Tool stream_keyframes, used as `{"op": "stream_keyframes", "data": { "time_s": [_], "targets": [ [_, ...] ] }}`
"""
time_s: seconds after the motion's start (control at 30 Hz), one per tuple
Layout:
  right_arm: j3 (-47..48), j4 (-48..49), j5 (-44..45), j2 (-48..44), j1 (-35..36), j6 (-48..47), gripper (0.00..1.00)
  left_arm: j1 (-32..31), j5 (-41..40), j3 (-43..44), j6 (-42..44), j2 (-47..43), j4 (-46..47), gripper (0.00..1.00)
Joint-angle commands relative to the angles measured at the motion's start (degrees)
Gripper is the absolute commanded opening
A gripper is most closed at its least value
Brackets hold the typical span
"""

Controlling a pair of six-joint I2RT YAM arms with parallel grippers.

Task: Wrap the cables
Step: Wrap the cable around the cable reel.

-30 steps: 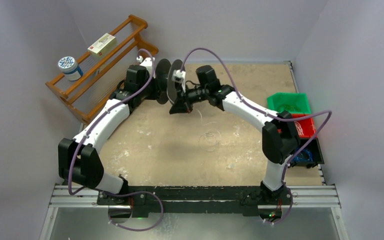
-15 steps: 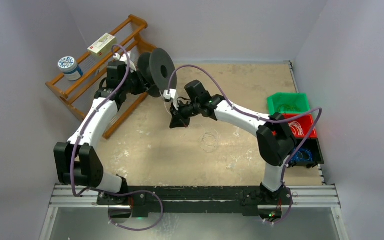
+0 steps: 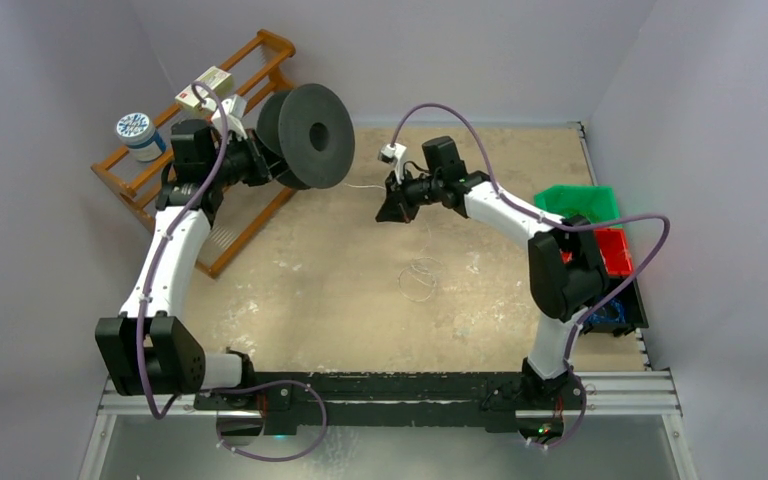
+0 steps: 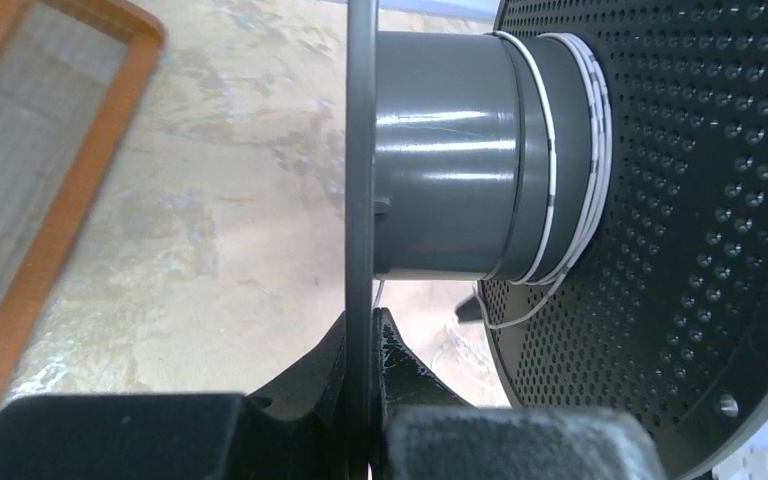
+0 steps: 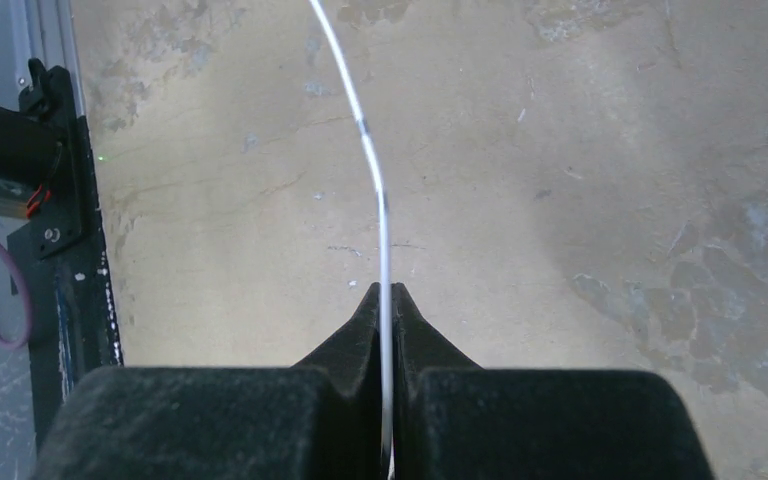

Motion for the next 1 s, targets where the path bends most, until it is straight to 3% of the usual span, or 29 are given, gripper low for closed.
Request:
{"op": "stream_keyframes", "data": {
  "time_s": [0.0,0.1,0.33,0.57,0.77,0.97],
  "targets": [
    [-0.5,2.1,-4.0,-3.7,0.1,2.3,0.00,0.1,12.3,0.3,6.2,-4.0,2.6,0.00],
    [-0.6,3.0,-5.2,-4.0,-1.7,3.8,0.00,0.2,16.9,0.4,11.5,-4.3,0.1,0.00],
    [-1.0,6.4,-12.4,-4.1,-7.3,9.5,0.00,0.1,16.9,2.3,27.9,-4.2,-11.8,0.00],
    [0.1,8.6,-14.2,-3.9,-10.1,13.1,0.00,-0.7,19.4,2.8,40.9,-3.1,-20.8,0.00],
    [5.6,3.7,-16.0,-1.3,-12.9,13.2,0.00,-8.8,8.6,2.0,47.9,-2.2,-25.5,0.00],
    [12.5,-4.2,-19.0,-0.5,-14.1,9.9,0.00,-12.5,-9.0,-2.5,42.1,-5.5,-15.0,0.00]
  ]
}}
